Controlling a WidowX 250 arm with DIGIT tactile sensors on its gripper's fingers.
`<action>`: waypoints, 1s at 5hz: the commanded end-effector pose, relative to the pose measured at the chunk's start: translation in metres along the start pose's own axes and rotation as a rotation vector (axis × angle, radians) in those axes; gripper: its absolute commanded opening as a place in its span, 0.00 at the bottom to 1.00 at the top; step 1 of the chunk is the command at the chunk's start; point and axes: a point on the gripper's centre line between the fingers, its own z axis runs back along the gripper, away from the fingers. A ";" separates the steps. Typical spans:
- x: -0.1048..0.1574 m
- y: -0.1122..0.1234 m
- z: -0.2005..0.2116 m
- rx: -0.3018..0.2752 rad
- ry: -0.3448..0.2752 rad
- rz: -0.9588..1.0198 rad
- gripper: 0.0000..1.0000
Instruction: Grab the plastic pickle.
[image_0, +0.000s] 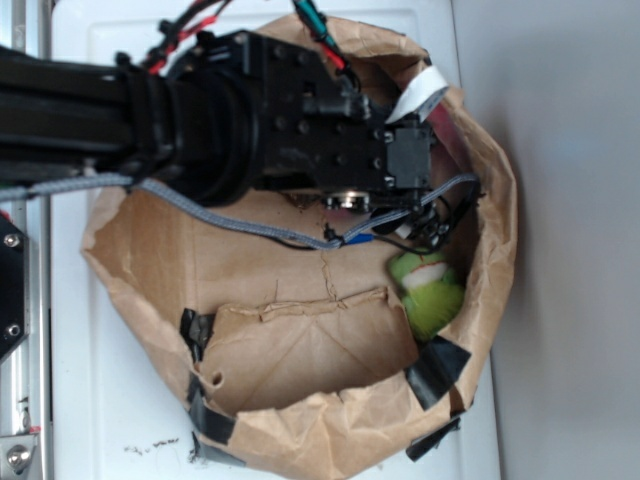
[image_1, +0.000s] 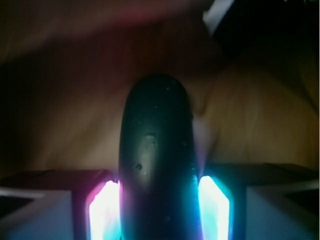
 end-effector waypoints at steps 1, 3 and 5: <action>0.012 0.009 0.097 -0.189 0.030 -0.051 0.00; -0.002 0.023 0.154 -0.176 0.134 -0.131 0.00; -0.014 0.035 0.178 -0.143 0.189 -0.211 0.00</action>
